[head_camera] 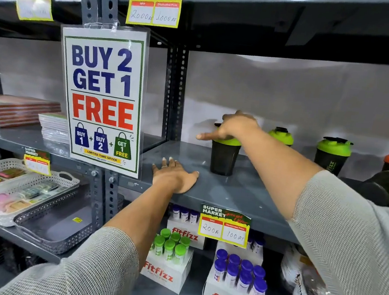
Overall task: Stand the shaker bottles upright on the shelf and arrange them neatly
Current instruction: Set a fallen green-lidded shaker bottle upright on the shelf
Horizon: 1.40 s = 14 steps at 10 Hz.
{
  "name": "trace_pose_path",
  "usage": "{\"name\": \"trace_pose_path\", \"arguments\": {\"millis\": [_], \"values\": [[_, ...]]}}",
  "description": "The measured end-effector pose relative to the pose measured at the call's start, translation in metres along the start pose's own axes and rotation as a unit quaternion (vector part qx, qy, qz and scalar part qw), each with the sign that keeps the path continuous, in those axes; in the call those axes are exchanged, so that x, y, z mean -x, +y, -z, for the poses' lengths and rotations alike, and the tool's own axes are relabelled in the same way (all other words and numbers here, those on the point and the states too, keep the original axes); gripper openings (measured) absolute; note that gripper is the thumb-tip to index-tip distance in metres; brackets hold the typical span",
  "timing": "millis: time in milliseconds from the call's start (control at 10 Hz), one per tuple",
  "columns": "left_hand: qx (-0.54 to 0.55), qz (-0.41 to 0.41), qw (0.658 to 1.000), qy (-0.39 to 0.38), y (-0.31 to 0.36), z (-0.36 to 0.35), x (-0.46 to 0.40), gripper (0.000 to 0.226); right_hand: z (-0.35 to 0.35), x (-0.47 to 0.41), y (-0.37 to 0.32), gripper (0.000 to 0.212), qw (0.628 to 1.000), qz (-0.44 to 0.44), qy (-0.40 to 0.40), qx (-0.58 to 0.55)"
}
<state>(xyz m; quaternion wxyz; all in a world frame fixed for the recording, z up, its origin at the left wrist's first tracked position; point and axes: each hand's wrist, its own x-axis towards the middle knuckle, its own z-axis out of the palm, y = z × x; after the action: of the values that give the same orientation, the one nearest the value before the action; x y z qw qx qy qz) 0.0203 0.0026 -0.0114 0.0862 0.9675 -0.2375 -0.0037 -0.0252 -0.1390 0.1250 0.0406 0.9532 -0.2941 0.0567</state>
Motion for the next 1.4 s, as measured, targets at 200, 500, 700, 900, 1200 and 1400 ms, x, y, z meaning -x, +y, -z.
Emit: {"name": "trace_pose_path", "arguments": {"millis": [200, 500, 700, 900, 1200, 1400], "values": [[0.003, -0.001, 1.000, 0.004, -0.001, -0.001, -0.001, 0.087, -0.017, -0.005, -0.012, 0.106, 0.989, -0.007, 0.078, 0.124], [0.005, -0.002, 1.000, 0.005, -0.001, -0.001, -0.002, 0.087, -0.013, -0.002, 0.024, 0.064, 0.981, 0.093, 0.107, -0.134], [0.009, 0.001, 1.000, 0.000, -0.001, -0.001, -0.001, 0.086, 0.001, -0.002, 0.044, 0.079, 0.958, 0.160, 0.057, -0.229], [0.007, 0.002, 1.000, -0.001, 0.000, -0.001, 0.000, 0.086, 0.000, -0.007, 0.045, 0.076, 0.968, 0.175, 0.017, -0.179], [0.011, 0.000, 1.000, -0.002, -0.001, 0.000, 0.000, 0.085, -0.011, -0.010, 0.041, 0.076, 0.970, 0.183, 0.032, -0.157], [0.012, 0.001, 1.000, -0.001, 0.000, 0.000, 0.001, 0.085, -0.013, -0.008, 0.036, 0.077, 0.970, 0.191, 0.038, -0.142]]}}
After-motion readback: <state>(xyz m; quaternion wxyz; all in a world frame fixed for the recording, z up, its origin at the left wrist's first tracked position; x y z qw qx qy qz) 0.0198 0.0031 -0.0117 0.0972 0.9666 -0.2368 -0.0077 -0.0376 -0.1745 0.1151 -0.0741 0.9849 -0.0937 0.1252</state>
